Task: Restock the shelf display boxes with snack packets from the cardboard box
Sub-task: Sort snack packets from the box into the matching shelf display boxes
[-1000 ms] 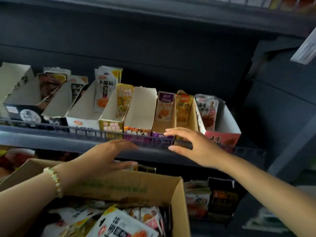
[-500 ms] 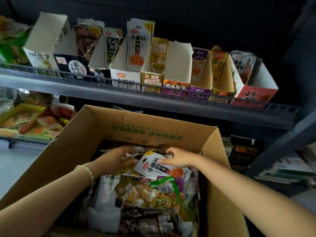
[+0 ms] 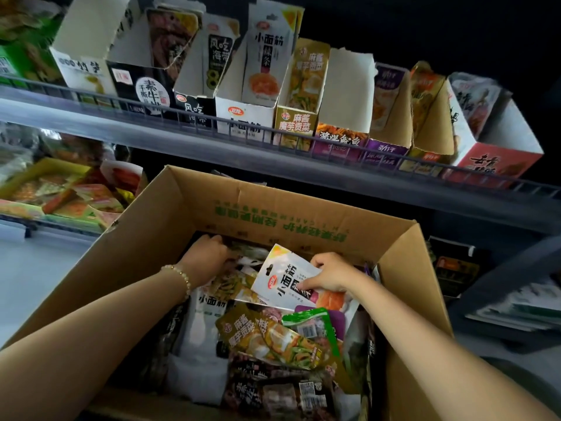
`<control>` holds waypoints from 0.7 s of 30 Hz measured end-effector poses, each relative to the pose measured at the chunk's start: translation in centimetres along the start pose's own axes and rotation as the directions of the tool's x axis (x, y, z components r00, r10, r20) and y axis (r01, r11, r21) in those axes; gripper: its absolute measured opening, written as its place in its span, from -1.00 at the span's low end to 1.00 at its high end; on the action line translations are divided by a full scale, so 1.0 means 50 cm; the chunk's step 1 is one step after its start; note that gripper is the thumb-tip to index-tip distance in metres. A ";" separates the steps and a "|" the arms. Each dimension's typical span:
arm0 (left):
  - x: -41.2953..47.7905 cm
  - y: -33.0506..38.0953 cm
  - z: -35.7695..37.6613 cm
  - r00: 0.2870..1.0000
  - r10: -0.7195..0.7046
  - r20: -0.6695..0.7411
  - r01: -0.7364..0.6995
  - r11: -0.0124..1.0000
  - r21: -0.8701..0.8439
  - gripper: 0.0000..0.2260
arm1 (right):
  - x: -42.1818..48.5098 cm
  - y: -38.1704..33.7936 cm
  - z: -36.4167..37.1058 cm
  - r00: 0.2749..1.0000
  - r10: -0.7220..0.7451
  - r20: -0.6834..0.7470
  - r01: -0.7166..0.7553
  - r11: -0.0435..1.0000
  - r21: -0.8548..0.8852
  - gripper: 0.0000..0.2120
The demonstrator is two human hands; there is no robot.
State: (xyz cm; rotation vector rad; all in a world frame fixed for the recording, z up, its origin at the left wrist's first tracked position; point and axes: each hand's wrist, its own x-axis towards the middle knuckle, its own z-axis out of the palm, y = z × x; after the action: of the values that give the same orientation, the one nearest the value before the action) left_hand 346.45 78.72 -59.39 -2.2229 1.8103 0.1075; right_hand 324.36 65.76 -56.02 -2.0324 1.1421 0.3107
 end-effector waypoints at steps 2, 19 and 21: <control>-0.002 -0.004 -0.014 0.998 -0.054 0.020 0.056 0.993 -0.104 -0.72 | -0.012 -0.013 -0.021 0.999 -0.052 -0.014 0.053 0.997 0.058 -0.74; -0.111 0.059 -0.230 0.821 -0.570 -0.032 -0.183 -0.210 -0.960 -0.74 | -0.134 -0.100 -0.062 0.963 -0.269 0.029 0.079 0.382 0.921 -0.61; -0.104 0.070 -0.224 0.795 -0.607 -0.016 -0.167 -0.193 -0.967 -0.78 | -0.132 -0.105 -0.050 0.960 -0.268 0.078 0.024 0.357 0.934 -0.62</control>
State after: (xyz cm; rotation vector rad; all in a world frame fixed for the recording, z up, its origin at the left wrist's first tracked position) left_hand 340.69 80.18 -48.02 -4.0517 1.3476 1.5922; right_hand 324.49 69.64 -48.12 -0.9848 0.6837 -0.2105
